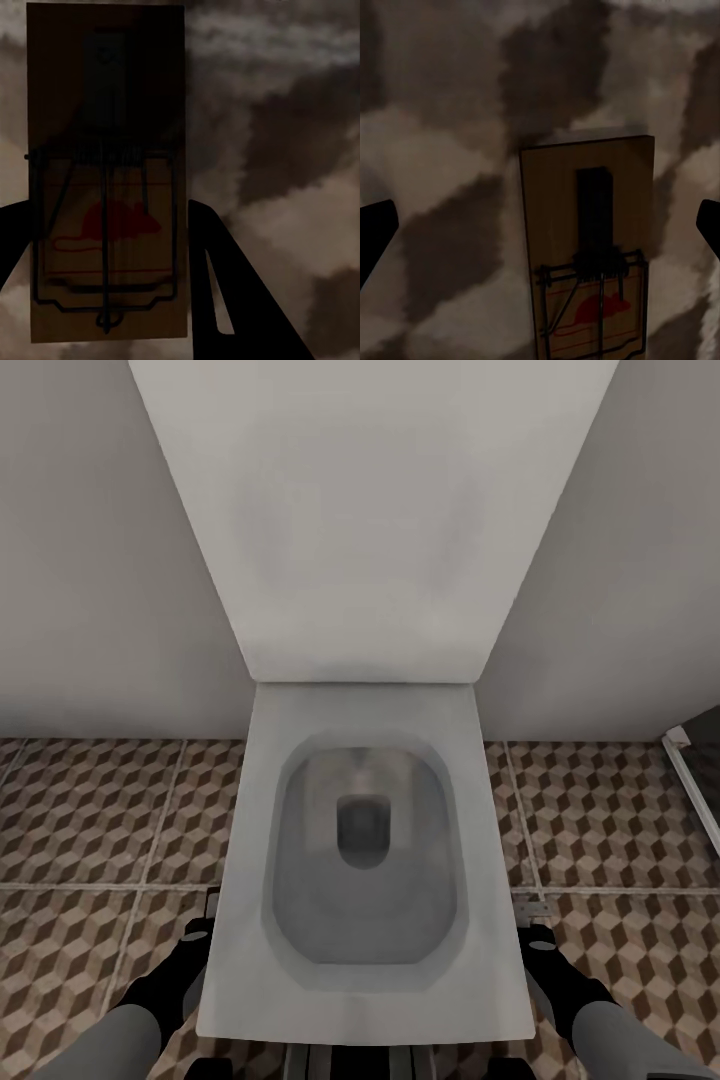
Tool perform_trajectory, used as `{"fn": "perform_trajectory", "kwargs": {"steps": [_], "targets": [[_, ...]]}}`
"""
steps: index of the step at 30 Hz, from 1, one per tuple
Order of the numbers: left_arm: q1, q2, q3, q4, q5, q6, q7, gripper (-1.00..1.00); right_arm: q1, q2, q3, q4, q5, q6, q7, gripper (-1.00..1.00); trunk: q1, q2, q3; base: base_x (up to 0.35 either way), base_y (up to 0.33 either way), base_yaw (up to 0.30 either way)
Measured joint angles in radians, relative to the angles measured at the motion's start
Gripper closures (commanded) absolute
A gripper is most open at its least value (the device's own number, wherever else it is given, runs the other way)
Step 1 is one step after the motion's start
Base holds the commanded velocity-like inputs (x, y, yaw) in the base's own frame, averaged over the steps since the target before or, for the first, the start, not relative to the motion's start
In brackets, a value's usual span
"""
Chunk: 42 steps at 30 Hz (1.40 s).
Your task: Take the four mousetraps from the cabinet in the bathroom and place them on the bathroom floor. Make sure all four end up on the same floor surface, and ensure that at least two of them are either under or directly next to the same bathroom sink.
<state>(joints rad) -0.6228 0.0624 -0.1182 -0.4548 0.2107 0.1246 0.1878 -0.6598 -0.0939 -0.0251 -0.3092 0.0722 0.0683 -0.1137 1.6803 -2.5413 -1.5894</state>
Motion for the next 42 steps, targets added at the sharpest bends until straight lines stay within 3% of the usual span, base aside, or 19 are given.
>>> {"fn": "perform_trajectory", "kwargs": {"steps": [6,7,42], "targets": [[0.000,0.000,0.000,0.000,0.000,0.000,-0.002,1.00,0.000,0.000,0.000,0.000,0.000,0.000,0.000,-1.00,0.000,0.000,0.000,0.000,0.000,0.000],[0.000,0.000,-0.001,0.000,0.000,0.000,-0.002,-1.00,0.000,0.000,0.000,0.000,0.000,0.000,0.000,-1.00,0.000,0.000,0.000,0.000,0.000,0.000],[0.000,0.001,0.001,-0.001,-0.002,0.000,-0.010,-1.00,0.000,0.000,0.000,0.000,0.000,0.000,0.000,-1.00,0.000,0.000,0.000,0.000,0.000,0.000]]}}
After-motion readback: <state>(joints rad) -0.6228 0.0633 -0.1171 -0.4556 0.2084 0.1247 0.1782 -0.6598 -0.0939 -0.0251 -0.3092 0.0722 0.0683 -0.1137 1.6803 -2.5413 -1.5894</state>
